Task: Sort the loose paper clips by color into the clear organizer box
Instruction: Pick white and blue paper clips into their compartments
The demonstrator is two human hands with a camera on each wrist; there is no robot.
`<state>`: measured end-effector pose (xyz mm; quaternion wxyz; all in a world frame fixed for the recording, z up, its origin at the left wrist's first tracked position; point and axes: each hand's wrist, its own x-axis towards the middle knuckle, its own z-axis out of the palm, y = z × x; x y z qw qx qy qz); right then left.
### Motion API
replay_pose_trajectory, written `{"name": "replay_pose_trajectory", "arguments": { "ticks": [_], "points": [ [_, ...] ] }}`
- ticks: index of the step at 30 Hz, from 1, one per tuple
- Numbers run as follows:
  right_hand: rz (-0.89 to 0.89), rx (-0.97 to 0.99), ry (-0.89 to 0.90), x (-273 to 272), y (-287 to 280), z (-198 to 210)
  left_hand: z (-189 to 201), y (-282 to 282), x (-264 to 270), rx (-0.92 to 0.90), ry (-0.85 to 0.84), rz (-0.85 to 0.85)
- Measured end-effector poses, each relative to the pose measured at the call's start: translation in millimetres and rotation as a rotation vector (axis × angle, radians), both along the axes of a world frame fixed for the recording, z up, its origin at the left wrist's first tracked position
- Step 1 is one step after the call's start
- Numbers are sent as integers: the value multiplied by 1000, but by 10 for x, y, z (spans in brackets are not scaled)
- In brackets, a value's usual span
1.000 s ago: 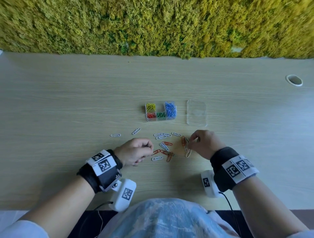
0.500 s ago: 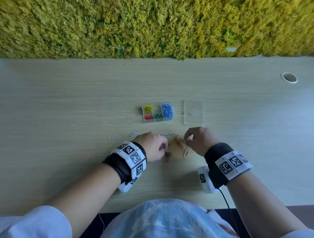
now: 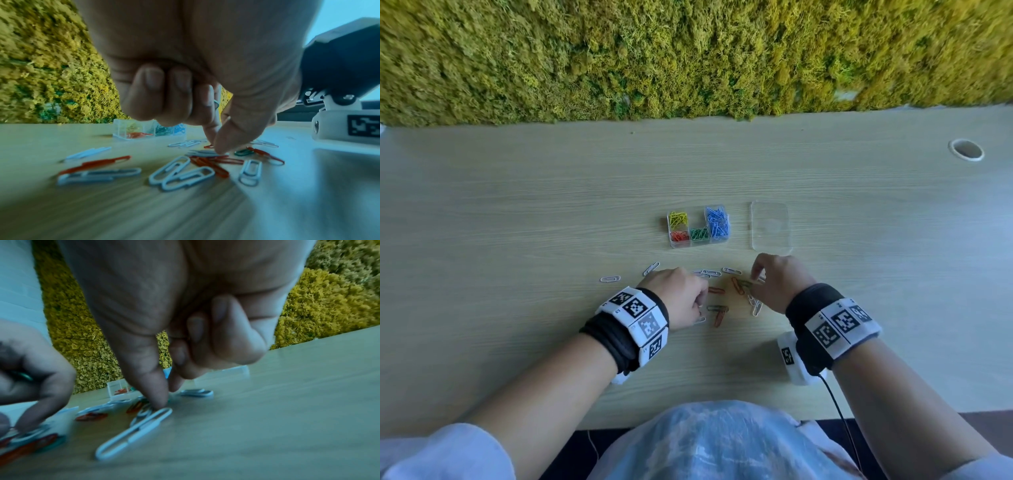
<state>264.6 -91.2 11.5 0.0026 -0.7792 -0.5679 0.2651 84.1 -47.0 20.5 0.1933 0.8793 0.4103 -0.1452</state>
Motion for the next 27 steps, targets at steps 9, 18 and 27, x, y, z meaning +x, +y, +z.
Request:
{"name": "replay_pose_trajectory", "arguments": {
  "ticks": [9, 18, 27],
  "points": [
    [0, -11, -11, -38, 79, -10, 16, -28, 216, 33, 46, -82],
    [-20, -40, 1, -3, 75, -26, -20, 35, 175, -94, -5, 7],
    [23, -18, -87, -20, 86, -49, 19, 177, -62, -878, -670, 550]
  ]
}}
